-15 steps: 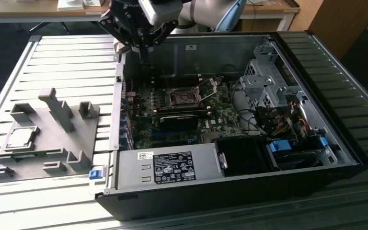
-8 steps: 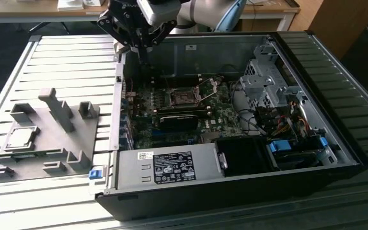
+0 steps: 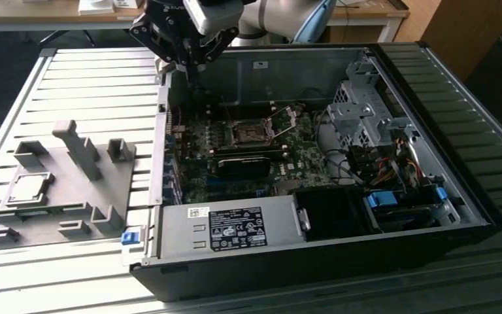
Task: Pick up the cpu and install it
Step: 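Reach for the cpu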
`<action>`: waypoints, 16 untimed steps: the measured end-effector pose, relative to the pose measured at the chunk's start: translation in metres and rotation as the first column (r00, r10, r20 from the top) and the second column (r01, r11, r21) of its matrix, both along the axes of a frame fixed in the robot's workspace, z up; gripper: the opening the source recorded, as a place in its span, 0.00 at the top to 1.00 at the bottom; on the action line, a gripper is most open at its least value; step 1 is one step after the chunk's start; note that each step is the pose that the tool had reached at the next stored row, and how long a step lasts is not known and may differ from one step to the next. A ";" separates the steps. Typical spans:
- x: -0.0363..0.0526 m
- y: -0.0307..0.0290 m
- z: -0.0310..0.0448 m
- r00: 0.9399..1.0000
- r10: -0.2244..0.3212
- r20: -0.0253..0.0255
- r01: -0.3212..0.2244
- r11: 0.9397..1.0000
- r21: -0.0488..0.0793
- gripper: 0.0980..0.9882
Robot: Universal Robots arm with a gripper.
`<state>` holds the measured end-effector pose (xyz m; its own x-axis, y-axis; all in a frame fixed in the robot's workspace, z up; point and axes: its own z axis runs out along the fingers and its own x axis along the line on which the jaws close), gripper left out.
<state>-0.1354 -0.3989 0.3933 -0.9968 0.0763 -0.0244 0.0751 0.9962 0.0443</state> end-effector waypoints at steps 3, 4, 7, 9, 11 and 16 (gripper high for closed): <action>-0.0006 0.0000 -0.0001 1.000 0.000 0.000 0.000 1.000 0.000 0.99; -0.0008 0.0000 -0.0001 1.000 0.000 0.000 0.000 1.000 0.000 0.99; -0.0013 0.0000 -0.0001 1.000 0.000 0.000 0.000 1.000 0.000 0.99; -0.0018 0.0000 -0.0001 1.000 0.000 0.000 0.000 1.000 0.000 0.99; -0.0022 0.0000 -0.0001 1.000 0.000 0.000 0.000 1.000 0.000 0.99; -0.0043 0.0000 -0.0002 1.000 0.000 0.000 0.000 1.000 0.000 0.99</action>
<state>-0.1397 -0.3989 0.3931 -0.9968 0.0762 -0.0245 0.0751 0.9962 0.0443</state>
